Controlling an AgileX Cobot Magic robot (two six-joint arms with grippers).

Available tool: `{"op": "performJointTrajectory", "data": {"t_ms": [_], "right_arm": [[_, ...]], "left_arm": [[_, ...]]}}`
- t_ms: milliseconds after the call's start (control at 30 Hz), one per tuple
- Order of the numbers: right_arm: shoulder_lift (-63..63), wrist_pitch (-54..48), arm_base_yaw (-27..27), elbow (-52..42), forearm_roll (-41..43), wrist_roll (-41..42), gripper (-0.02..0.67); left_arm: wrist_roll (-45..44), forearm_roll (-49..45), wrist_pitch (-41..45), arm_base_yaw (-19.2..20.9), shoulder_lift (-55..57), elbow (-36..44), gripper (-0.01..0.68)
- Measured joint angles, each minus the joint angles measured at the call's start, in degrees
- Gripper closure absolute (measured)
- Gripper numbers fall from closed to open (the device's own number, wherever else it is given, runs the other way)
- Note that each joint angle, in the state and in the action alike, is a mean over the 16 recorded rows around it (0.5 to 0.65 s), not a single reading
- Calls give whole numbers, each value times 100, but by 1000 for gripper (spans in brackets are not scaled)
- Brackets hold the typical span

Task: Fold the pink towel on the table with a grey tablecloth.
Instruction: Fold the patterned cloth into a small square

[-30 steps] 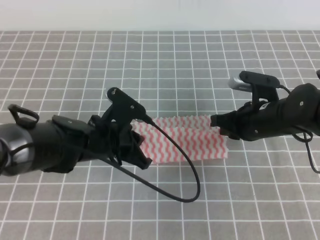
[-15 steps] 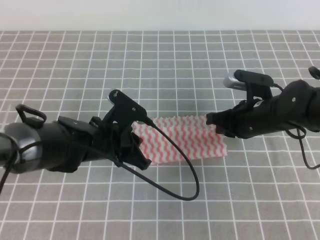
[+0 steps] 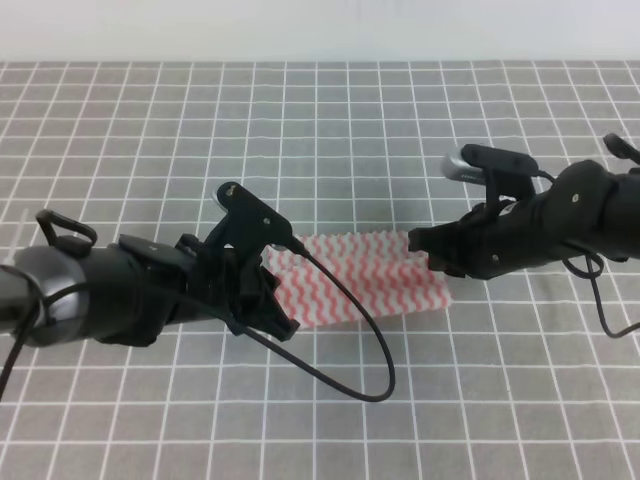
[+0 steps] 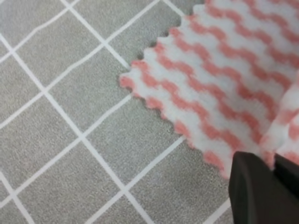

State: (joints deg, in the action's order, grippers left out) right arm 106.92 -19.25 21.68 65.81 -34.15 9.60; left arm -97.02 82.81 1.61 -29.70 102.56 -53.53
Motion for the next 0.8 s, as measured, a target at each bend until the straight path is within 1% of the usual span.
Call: {"op": "performJointTrajectory", "data": {"t_ms": [800], "right_arm": [[40, -89, -87, 200, 2, 0, 664]], "left_arm": [[-152, -10, -71, 23, 245, -460, 674]]}}
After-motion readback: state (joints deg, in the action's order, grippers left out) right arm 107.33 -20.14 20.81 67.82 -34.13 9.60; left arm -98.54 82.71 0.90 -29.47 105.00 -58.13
